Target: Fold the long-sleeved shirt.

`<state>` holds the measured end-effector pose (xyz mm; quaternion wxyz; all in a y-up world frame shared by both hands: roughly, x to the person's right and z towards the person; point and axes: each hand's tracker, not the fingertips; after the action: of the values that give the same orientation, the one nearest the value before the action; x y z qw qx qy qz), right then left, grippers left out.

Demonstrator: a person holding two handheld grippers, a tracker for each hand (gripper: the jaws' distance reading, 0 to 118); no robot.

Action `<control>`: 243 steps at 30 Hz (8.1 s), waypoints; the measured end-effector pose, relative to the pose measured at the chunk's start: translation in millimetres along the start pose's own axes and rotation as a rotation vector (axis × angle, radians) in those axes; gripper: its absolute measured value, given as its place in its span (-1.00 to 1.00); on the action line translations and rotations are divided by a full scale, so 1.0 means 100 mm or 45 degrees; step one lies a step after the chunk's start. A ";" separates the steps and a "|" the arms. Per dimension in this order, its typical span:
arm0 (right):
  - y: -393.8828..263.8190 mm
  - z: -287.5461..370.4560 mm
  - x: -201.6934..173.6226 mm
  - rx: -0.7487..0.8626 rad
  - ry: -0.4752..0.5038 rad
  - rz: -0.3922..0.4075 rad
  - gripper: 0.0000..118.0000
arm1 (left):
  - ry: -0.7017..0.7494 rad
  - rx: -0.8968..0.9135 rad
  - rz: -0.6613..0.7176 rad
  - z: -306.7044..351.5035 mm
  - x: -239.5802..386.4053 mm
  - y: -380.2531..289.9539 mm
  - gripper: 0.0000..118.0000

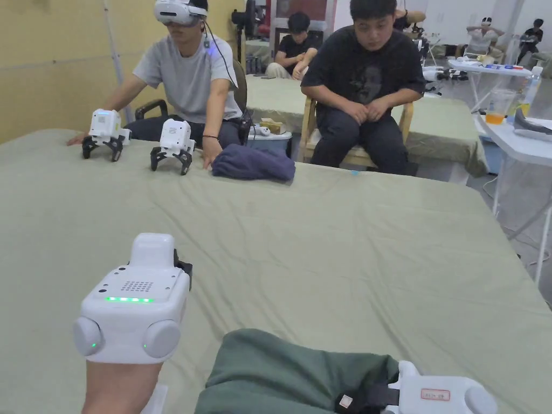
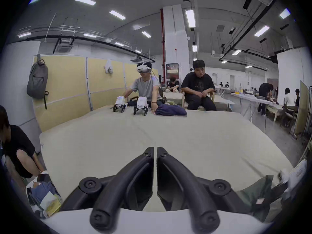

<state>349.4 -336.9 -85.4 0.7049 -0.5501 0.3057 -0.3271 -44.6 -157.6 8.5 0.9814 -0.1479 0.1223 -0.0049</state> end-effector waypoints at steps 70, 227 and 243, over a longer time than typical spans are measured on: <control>0.00 -2.49 -2.77 -0.041 0.232 0.294 -0.86 | -0.542 -1.103 0.278 -1.57 -3.52 -0.02 -0.52; 0.33 1.44 -1.98 1.159 -0.906 0.802 1.00 | -0.184 0.059 -0.028 -0.02 1.29 0.69 1.00; 0.23 1.35 -2.05 1.087 -1.011 0.844 1.00 | -0.186 0.047 -0.024 -0.03 1.28 0.65 1.00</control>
<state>336.1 -92.2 -65.3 0.9829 -0.1784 0.0196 0.0417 77.3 -102.5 -43.5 0.9902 -0.1308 0.0491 -0.0055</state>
